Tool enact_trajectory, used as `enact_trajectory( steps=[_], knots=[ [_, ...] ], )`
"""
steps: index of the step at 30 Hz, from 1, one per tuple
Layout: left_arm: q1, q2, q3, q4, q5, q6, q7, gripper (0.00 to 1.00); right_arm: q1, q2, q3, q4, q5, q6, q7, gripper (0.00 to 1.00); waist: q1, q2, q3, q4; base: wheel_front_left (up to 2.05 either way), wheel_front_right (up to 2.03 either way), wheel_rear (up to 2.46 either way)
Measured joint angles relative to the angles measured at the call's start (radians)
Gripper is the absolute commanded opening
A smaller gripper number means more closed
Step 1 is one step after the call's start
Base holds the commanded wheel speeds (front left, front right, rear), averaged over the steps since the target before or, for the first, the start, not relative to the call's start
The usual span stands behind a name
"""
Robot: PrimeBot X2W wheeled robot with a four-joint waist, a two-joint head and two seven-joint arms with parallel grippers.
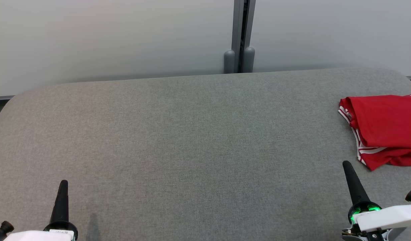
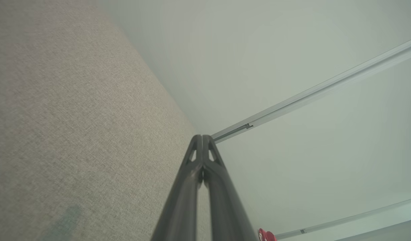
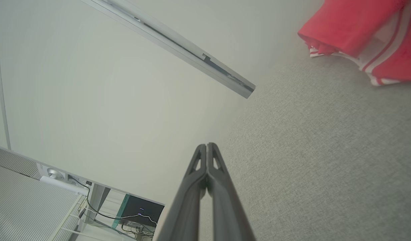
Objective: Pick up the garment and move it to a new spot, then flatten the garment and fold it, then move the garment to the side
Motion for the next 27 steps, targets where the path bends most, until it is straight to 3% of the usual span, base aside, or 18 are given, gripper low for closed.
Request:
enact_trajectory(
  steps=[27],
  knots=[
    [-0.003, -0.015, 0.047, -0.008, -0.233, -0.017, 0.065, 0.00, -0.040, 0.013, 0.015, 0.048, 0.241, 0.000, 0.022, 0.00, 0.0001, 0.0000, -0.015, 0.008, 0.00, 0.00, 0.00]
  ],
)
